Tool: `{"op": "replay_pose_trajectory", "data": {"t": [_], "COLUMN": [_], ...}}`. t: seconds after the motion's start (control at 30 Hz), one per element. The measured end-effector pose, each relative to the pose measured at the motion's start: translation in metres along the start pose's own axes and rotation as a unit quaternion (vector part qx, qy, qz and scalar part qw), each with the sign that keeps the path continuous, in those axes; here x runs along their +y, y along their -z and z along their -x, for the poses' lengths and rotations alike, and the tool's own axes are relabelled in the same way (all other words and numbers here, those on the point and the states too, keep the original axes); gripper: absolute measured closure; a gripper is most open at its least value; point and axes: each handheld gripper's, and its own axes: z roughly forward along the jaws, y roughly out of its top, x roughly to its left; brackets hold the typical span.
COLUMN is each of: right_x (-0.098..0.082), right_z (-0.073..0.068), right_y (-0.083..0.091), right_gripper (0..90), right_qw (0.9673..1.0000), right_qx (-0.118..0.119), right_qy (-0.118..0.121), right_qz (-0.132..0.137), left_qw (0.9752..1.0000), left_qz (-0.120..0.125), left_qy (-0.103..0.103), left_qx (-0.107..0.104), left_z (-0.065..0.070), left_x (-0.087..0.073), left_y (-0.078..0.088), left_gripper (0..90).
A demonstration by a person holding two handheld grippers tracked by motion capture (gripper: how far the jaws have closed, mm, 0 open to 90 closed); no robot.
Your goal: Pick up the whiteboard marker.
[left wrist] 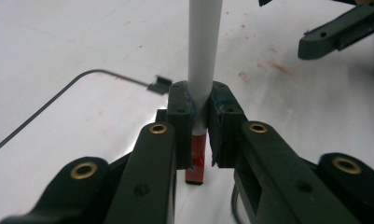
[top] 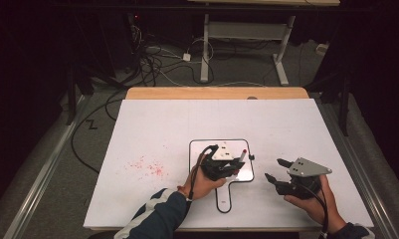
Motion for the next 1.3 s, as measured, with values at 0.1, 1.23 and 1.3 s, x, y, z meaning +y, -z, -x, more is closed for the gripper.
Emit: {"op": "replay_pose_trajectory", "data": {"t": [0.1,1.23,1.3], "right_x": [0.0,0.011,0.014], "right_z": [-0.001,-0.003,-0.006], "right_y": [-0.001,-0.002,0.001], "right_gripper": [36.6,37.4,38.6], "right_qw": [1.0,0.9973,0.9959], "right_qx": [0.001,0.038,0.054], "right_qy": [0.002,-0.019,-0.016], "right_qz": [-0.002,0.06,0.072], "left_qw": [1.0,0.9992,0.9993], "left_qz": [0.004,0.027,0.021], "left_qy": [0.009,-0.017,-0.026], "left_qx": [0.003,-0.022,-0.018], "left_z": [-0.004,0.017,0.02], "left_x": [-0.007,0.0,0.0], "left_y": [0.01,0.017,0.016], "left_gripper": [78.8,78.6,78.6]}}
